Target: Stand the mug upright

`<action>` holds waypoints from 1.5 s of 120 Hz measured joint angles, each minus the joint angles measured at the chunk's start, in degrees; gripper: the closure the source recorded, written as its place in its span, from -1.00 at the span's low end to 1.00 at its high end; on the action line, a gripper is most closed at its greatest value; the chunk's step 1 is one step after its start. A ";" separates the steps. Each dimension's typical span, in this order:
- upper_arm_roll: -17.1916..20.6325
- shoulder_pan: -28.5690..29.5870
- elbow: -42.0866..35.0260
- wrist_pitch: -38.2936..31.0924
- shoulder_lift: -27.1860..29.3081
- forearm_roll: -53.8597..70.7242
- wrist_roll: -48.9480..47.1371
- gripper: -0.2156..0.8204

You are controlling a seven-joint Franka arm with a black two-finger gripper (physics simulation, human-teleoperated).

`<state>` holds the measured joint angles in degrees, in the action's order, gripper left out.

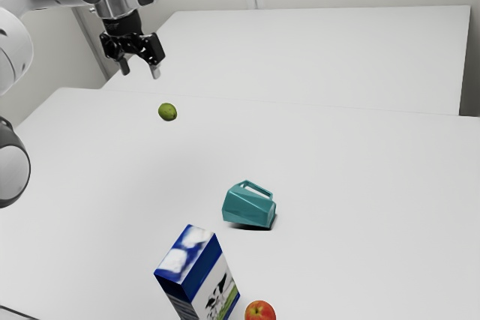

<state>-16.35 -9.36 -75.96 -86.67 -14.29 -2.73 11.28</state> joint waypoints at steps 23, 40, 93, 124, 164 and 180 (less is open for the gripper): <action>-0.18 0.16 0.00 0.46 0.14 -0.06 0.68 -0.58; -0.02 -2.25 -4.04 -0.45 1.73 -0.86 0.87 -0.58; -1.14 0.38 -38.43 -13.81 14.39 -19.81 1.24 -0.58; -1.10 3.57 -46.53 -23.34 13.04 -31.80 4.73 -0.58; -1.05 -5.85 -49.12 -30.13 7.63 -45.31 11.25 -0.58; -1.04 -5.72 -50.10 -31.12 6.73 -47.29 13.26 -0.58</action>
<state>-17.39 -15.09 -126.06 -117.79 -7.56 -50.02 24.54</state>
